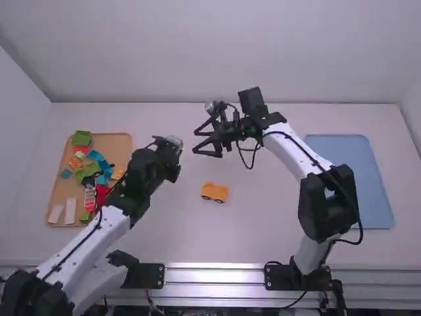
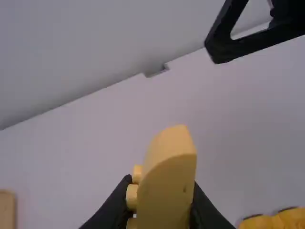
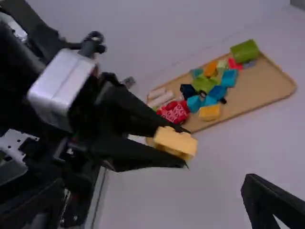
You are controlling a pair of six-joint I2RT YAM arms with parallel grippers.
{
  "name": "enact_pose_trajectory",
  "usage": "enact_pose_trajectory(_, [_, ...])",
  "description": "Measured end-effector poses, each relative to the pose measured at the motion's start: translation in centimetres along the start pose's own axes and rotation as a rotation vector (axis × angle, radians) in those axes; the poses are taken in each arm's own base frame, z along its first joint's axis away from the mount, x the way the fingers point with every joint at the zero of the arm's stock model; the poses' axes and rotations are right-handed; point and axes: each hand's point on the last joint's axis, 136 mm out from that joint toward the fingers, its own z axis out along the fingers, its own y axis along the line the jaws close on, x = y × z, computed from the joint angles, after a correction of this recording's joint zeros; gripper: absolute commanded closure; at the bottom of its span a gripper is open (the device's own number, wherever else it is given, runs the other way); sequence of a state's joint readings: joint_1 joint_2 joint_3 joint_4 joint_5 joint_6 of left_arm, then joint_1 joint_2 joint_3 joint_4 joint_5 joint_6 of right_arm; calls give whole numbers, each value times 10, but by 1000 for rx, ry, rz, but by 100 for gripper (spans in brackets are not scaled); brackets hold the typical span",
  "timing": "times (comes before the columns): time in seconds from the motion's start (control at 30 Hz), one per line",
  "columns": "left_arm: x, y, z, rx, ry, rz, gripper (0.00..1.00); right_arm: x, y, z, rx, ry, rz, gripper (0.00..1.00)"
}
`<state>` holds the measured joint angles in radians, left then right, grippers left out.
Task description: Assemble lego blocks to make yellow taxi
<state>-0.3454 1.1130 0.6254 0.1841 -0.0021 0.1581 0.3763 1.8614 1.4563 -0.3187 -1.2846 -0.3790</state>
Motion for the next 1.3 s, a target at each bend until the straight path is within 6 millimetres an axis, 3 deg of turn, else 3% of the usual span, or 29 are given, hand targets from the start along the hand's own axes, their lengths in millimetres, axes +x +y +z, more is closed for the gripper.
enact_pose_trajectory(0.1, [-12,-10,19,30,4,12,98,1,-6,-1,3,-28,-52,1])
enact_pose_trajectory(0.3, [-15,-17,45,41,-3,-23,98,5,-27,3,85,-84,-97,1])
enact_pose_trajectory(0.4, [-16,-18,49,43,-13,-42,98,5,-36,-6,133,-141,-97,1])
enact_pose_trajectory(0.63, [-41,-34,49,121,-117,-43,98,19,-46,-22,216,-262,16,1])
enact_pose_trajectory(0.77, [-33,-39,61,127,-110,-48,98,36,-54,-24,263,-283,136,1])
enact_pose_trajectory(0.9, [-33,-45,68,136,-121,-55,98,41,-55,-32,271,-304,168,3])
enact_pose_trajectory(1.13, [-46,-53,67,158,-151,-59,98,34,-54,-45,256,-330,164,0])
enact_pose_trajectory(1.3, [-33,-67,71,192,-108,-55,98,11,-43,-61,224,-374,57,1])
